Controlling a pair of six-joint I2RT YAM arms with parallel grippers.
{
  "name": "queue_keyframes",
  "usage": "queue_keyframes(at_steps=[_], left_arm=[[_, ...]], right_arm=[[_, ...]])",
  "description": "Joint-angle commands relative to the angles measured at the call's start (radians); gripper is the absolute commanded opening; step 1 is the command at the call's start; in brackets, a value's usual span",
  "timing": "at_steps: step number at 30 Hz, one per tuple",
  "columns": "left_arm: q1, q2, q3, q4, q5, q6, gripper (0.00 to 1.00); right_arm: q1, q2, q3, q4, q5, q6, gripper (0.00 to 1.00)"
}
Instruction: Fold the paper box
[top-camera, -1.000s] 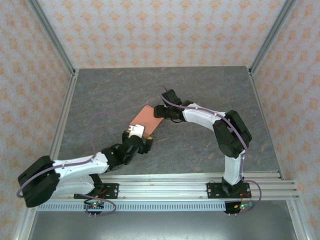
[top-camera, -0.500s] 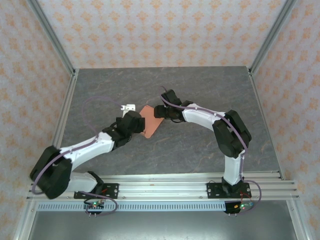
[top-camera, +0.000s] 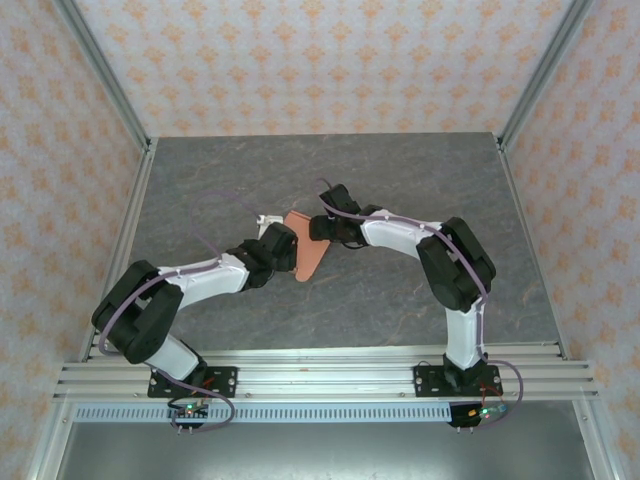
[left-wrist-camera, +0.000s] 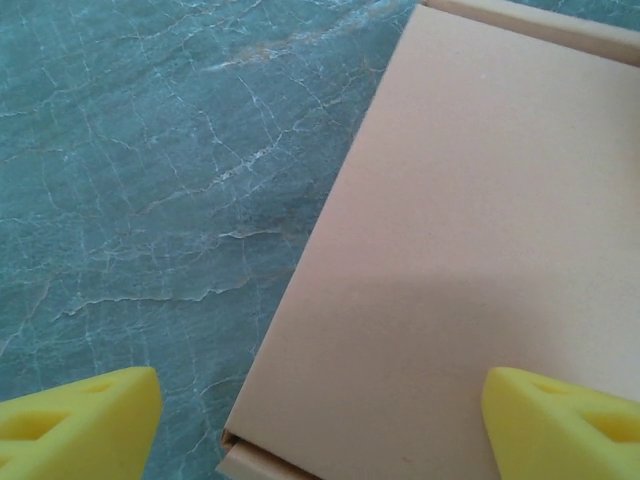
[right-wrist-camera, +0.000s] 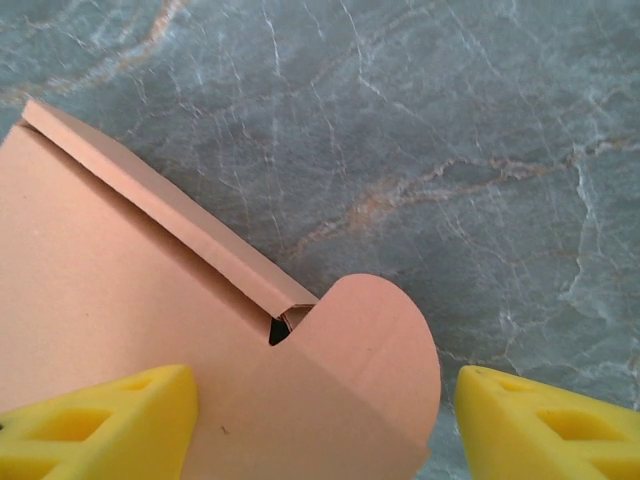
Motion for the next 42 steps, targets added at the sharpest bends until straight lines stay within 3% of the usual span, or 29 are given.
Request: queue_keyframes(at_steps=[1, 8, 16, 24, 32, 37, 42], left_arm=[[0.005, 0.018, -0.026, 0.006, 0.004, 0.013, 0.84], [0.005, 0.009, -0.014, 0.0, 0.001, 0.004, 0.84], [0.011, -0.125, -0.003, 0.009, -0.019, -0.016, 0.87], [0.161, -0.103, 0.015, 0.042, 0.245, -0.045, 0.91], [0.304, 0.043, 0.088, 0.071, 0.549, -0.064, 0.9], [0.321, 0.097, 0.105, 0.101, 0.648, -0.083, 0.87], [0.321, 0.126, 0.103, 0.13, 0.742, -0.108, 0.78]], right_arm=[[-0.005, 0.042, -0.042, -0.012, 0.043, -0.02, 0.7], [-0.007, 0.038, -0.026, -0.007, 0.015, -0.039, 0.7], [-0.021, -0.074, 0.005, -0.027, -0.016, -0.059, 0.74], [-0.033, -0.231, -0.125, -0.009, -0.054, -0.015, 0.76], [-0.034, -0.302, -0.385, 0.255, -0.301, 0.221, 0.73], [-0.034, -0.246, -0.428, 0.405, -0.379, 0.305, 0.71], [-0.049, -0.233, -0.432, 0.432, -0.39, 0.314, 0.69]])
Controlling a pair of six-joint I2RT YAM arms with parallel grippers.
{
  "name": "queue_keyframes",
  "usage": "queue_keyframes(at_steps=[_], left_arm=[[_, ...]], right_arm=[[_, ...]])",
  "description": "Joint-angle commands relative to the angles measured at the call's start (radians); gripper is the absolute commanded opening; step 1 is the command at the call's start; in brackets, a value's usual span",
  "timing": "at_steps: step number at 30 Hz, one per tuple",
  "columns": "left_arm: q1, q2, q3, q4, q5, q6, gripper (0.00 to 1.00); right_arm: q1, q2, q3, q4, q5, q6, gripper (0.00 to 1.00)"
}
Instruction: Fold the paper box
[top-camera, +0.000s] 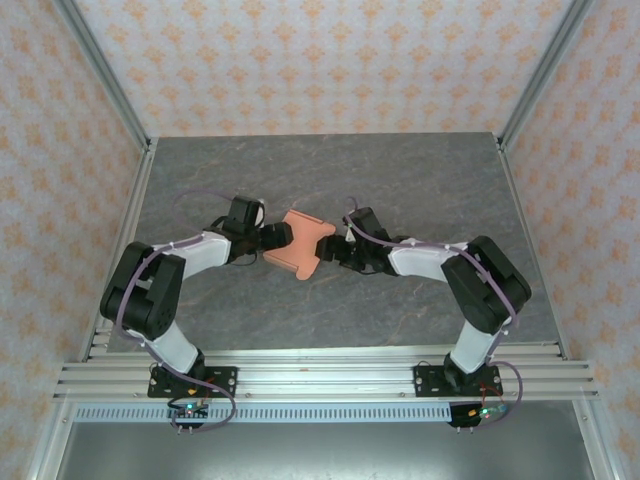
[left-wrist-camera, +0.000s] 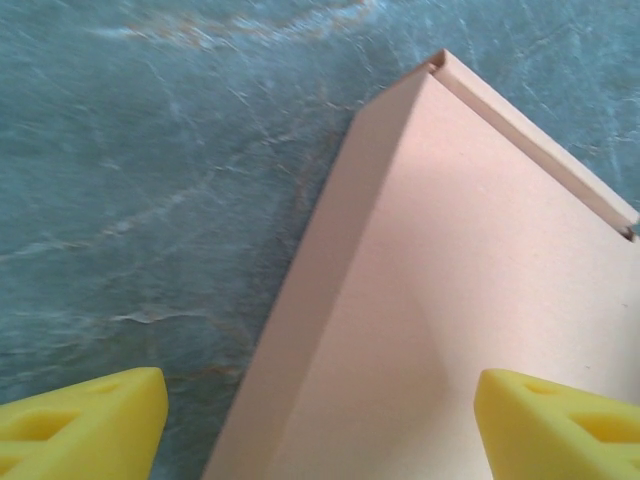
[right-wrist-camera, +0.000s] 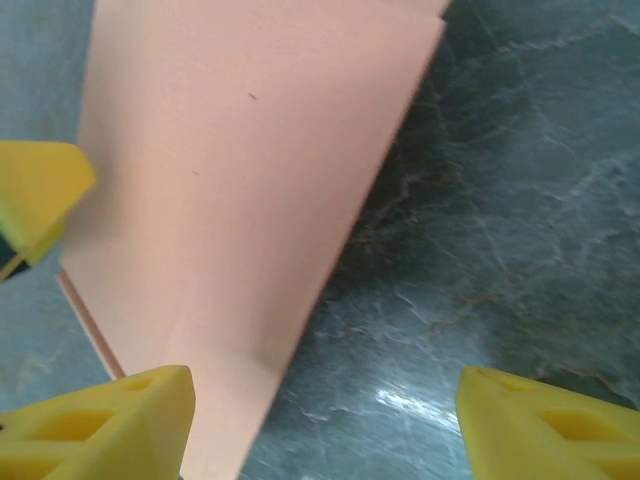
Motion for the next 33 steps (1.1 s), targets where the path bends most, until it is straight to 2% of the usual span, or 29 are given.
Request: queue_keyframes(at_steps=[1, 10, 17, 21, 29, 33], left_arm=[[0.003, 0.012, 0.011, 0.061, 0.12, -0.039, 0.76], [-0.047, 0.082, -0.028, 0.225, 0.276, -0.172, 0.74], [-0.052, 0.054, -0.006, 0.15, 0.203, -0.13, 0.79], [-0.044, 0.039, 0.003, 0.108, 0.176, -0.105, 0.79], [-0.016, 0.048, -0.004, 0.127, 0.201, -0.12, 0.73], [-0.011, 0.05, -0.003, 0.136, 0.217, -0.13, 0.64]], right_arm=[[-0.031, -0.001, -0.007, 0.082, -0.039, 0.036, 0.68], [-0.15, -0.071, -0.098, 0.076, -0.126, 0.01, 0.63], [-0.191, -0.088, -0.134, 0.089, -0.155, -0.002, 0.63], [-0.191, -0.071, -0.139, 0.144, -0.183, 0.02, 0.57], [-0.191, -0.003, -0.126, 0.235, -0.225, 0.059, 0.45], [-0.191, 0.022, -0.125, 0.275, -0.24, 0.078, 0.38]])
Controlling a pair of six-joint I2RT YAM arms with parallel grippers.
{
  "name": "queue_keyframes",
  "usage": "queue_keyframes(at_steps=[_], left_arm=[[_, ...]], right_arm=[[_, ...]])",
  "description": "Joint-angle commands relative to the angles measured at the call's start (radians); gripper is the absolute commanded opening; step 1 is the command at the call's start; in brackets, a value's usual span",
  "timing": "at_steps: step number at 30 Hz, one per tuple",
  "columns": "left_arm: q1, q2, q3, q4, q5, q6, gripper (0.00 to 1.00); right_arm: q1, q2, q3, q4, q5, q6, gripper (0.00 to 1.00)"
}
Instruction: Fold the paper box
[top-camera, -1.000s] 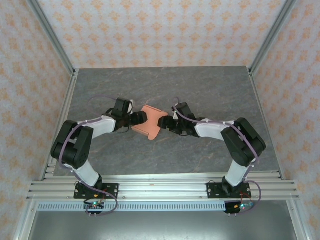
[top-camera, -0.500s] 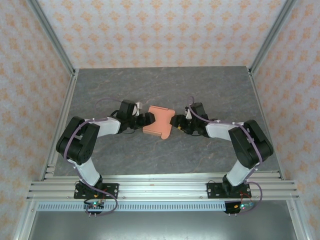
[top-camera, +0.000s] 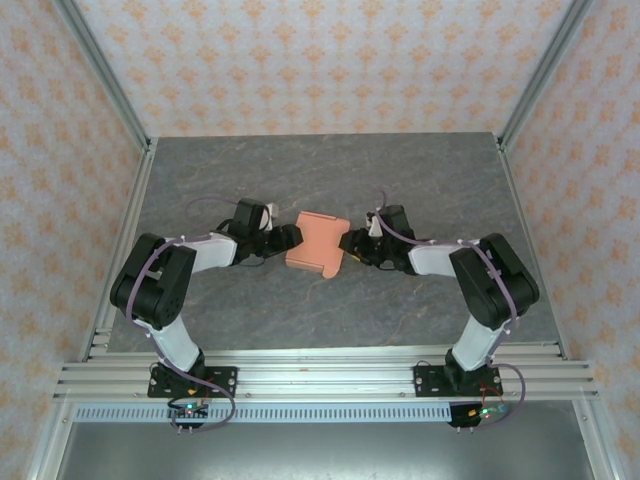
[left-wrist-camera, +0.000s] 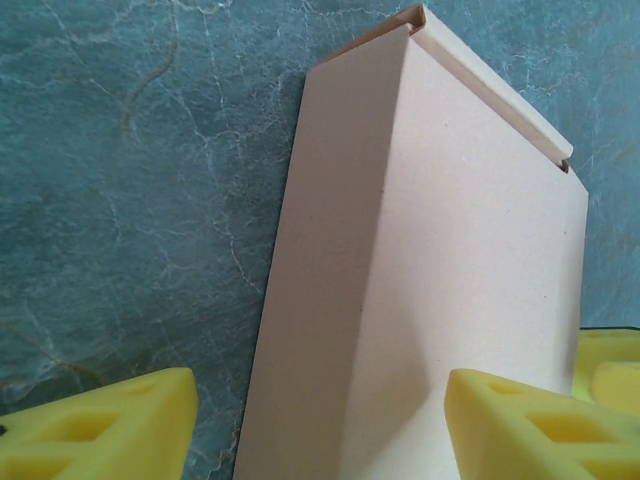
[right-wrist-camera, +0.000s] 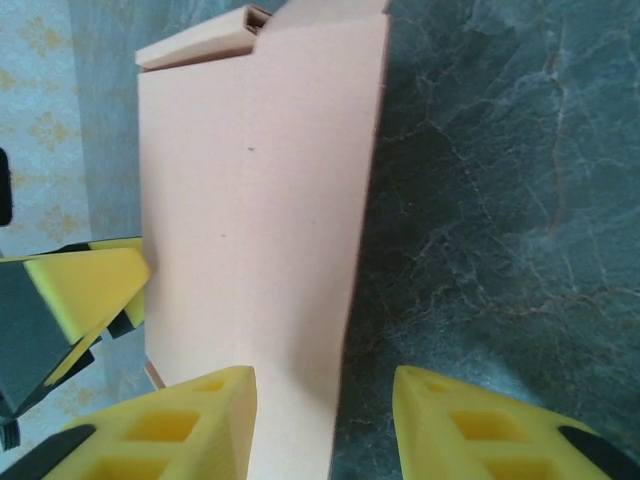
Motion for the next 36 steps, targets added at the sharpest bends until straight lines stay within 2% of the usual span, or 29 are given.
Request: queue_keyframes(at_steps=[1, 9, 16, 27, 36], left_arm=[[0.008, -0.022, 0.015, 0.001, 0.014, 0.0, 0.62], [0.009, 0.024, 0.018, 0.034, 0.048, -0.019, 0.42], [0.008, 0.054, 0.006, 0.095, 0.104, -0.061, 0.36], [-0.003, 0.084, 0.007, 0.149, 0.144, -0.109, 0.36], [-0.054, 0.131, 0.04, 0.171, 0.152, -0.122, 0.4]], right_arm=[[-0.001, 0.022, 0.0, 0.082, -0.028, 0.023, 0.35], [-0.002, 0.044, -0.009, 0.164, -0.048, 0.079, 0.22], [-0.002, 0.017, -0.031, 0.233, -0.062, 0.139, 0.12], [0.0, -0.097, -0.07, 0.279, -0.044, 0.205, 0.04], [0.011, -0.162, -0.056, 0.172, 0.006, 0.172, 0.04]])
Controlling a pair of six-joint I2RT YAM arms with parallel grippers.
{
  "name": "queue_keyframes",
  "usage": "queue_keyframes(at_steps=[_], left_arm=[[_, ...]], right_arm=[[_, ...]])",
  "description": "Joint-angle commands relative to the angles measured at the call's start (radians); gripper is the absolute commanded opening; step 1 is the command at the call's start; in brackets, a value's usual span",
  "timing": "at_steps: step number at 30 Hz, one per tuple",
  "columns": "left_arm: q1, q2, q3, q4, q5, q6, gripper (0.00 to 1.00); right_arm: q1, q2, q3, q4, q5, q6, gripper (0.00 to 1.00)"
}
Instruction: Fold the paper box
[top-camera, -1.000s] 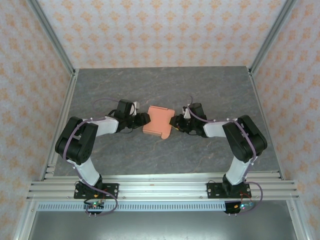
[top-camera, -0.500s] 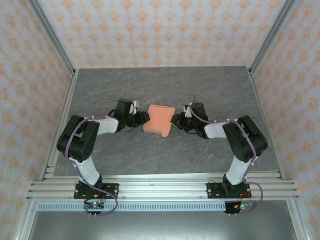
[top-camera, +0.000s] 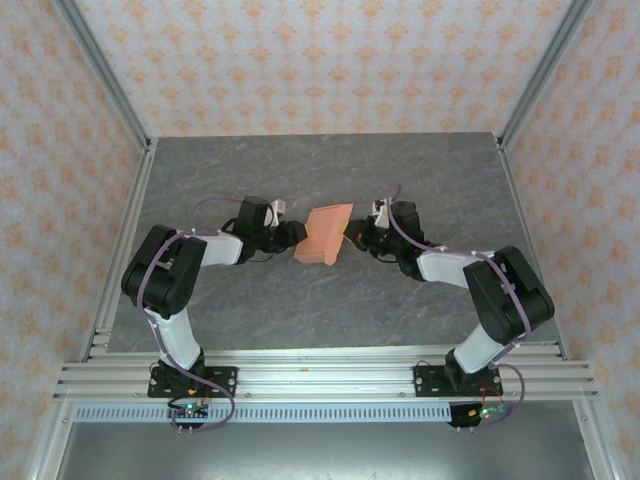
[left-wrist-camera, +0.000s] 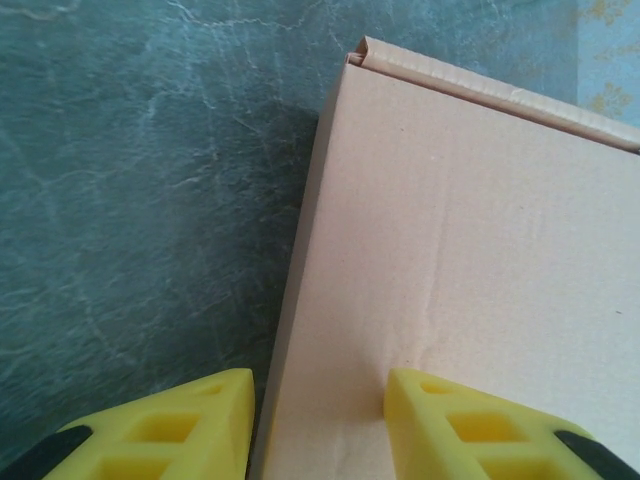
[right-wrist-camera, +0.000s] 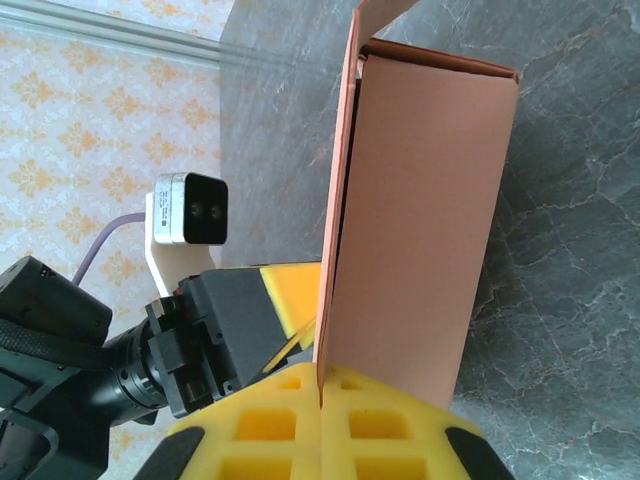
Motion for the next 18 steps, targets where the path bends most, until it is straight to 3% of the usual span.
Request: queue_keyframes(at_steps=[1, 8, 18], left_arm=[[-0.04, 0.037, 0.018, -0.01, 0.031, -0.011, 0.41], [-0.055, 0.055, 0.043, -0.024, 0.031, -0.006, 0.43], [-0.066, 0.076, 0.079, -0.056, 0.034, 0.016, 0.48]], right_arm=[[0.02, -0.034, 0.012, -0.053, 0.021, -0.029, 0.04], [0.037, -0.061, 0.049, -0.203, 0.106, -0.049, 0.04], [0.07, -0.071, 0.113, -0.283, 0.17, -0.032, 0.04]])
